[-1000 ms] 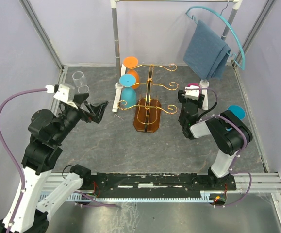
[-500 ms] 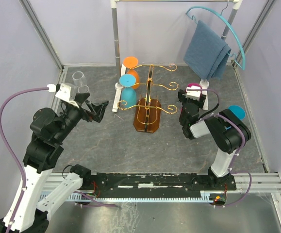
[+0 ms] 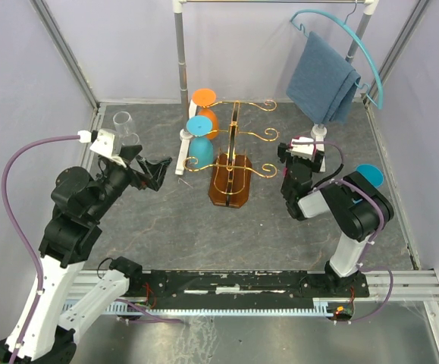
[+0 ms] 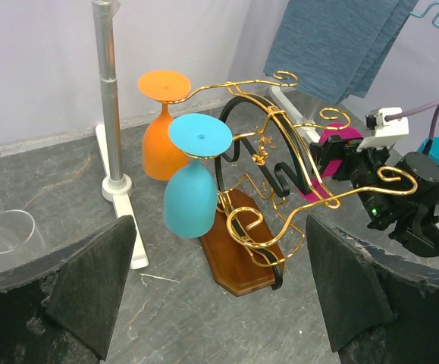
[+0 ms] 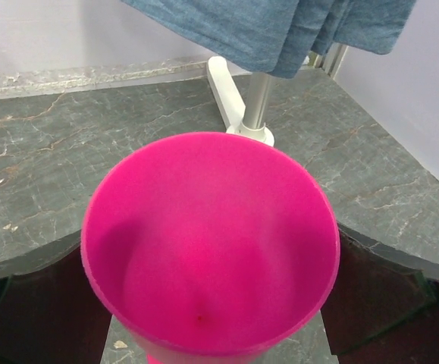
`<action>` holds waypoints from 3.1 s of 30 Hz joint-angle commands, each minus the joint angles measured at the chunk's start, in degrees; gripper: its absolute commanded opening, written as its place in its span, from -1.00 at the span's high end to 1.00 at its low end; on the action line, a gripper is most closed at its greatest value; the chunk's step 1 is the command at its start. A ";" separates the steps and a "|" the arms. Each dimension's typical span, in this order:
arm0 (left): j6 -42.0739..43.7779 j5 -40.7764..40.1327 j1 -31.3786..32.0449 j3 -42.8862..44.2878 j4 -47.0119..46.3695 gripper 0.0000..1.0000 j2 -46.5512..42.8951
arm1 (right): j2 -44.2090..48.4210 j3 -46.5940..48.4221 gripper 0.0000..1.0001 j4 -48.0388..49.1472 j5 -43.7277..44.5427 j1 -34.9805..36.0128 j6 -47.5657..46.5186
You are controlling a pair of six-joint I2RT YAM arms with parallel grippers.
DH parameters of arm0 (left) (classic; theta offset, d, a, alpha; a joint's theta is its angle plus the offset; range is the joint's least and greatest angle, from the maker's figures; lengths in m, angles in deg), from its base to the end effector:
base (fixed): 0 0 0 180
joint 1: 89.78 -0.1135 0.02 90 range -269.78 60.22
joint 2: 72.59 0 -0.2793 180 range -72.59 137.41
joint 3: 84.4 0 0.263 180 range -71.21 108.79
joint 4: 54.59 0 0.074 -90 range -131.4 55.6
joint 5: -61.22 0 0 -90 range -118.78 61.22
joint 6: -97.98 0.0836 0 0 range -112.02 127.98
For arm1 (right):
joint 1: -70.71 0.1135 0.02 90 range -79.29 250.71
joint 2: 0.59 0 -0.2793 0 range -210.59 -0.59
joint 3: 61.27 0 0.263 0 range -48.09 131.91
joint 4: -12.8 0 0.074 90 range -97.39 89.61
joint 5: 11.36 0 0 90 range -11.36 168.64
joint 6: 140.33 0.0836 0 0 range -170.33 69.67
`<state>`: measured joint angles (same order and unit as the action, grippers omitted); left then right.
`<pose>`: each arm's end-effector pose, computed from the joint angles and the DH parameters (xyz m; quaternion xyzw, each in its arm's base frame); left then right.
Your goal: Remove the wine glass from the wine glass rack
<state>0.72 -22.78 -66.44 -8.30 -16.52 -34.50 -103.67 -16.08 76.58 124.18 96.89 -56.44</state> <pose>0.1476 -0.0732 0.4476 0.1354 0.6944 -0.2219 0.6710 0.3448 0.1030 0.1764 0.1043 0.6732 -0.1360 0.7193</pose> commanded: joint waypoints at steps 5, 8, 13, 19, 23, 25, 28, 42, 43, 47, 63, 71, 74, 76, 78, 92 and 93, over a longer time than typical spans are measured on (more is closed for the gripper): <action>-1.41 -2.78 -0.18 -0.67 -4.02 -0.98 0.03 | 14.83 -6.36 -1.00 1.23 0.71 -0.07 0.24; -3.75 -4.09 -0.12 0.09 -4.73 -0.98 2.50 | 26.43 -6.22 -1.00 -16.54 -0.83 0.15 4.21; -8.24 -6.45 -0.18 6.99 -1.81 -0.98 12.35 | 44.56 -1.10 -1.00 -47.74 -7.27 0.32 11.47; -13.02 -11.80 -0.22 14.60 -0.97 -0.99 24.32 | 56.39 2.95 -1.00 -64.60 -14.44 0.55 12.12; -17.11 -12.50 -1.19 19.49 0.97 -0.87 33.08 | 60.90 5.13 -0.91 -71.72 -18.07 0.69 14.03; -19.50 -9.72 -2.88 21.25 1.45 -0.61 36.33 | 62.36 6.16 -0.86 -74.21 -19.78 0.67 14.77; -23.63 -3.63 -5.66 21.35 -0.55 -0.39 39.62 | 63.70 6.74 -0.83 -75.71 -20.97 0.64 14.83; -33.04 12.14 -8.94 17.50 -9.99 -0.15 43.50 | 65.95 6.51 -0.83 -76.62 -19.86 0.69 14.49; -33.36 12.85 -9.08 17.21 -10.61 -0.11 43.26 | 66.06 6.49 -0.83 -76.62 -19.80 0.68 14.50; -34.10 15.35 -9.33 16.97 -11.25 0.03 43.75 | 66.50 6.50 -0.83 -76.53 -19.21 0.66 14.23; -35.18 18.77 -9.49 14.89 -13.60 0.28 43.85 | 66.53 6.54 -0.86 -76.53 -17.73 0.64 14.73; -37.62 22.20 -9.53 13.98 -16.16 0.55 43.12 | 66.53 6.31 -0.87 -76.35 -16.85 0.64 14.68; -38.80 24.07 -9.49 13.79 -17.55 0.74 43.66 | 66.36 6.27 -0.88 -76.32 -16.74 0.64 14.68; -38.91 24.40 -9.53 14.21 -17.81 0.92 44.37 | 66.26 6.31 -0.88 -76.40 -16.77 0.65 14.72; -38.88 24.23 -9.72 14.46 -18.09 0.95 44.66 | 66.25 6.52 -0.89 -76.46 -16.73 0.68 14.73; -34.65 23.30 -15.98 13.10 -12.31 0.95 39.61 | 65.47 6.79 -0.90 -76.51 -16.87 0.68 14.99; -34.24 23.13 -16.40 12.85 -11.91 0.95 39.05 | 65.36 6.76 -0.90 -76.45 -16.85 0.64 15.02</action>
<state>-36.64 0.32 -80.19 4.88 -29.30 9.12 -38.21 -11.79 -1.36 107.00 97.33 -41.97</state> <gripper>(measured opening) 0.051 0.947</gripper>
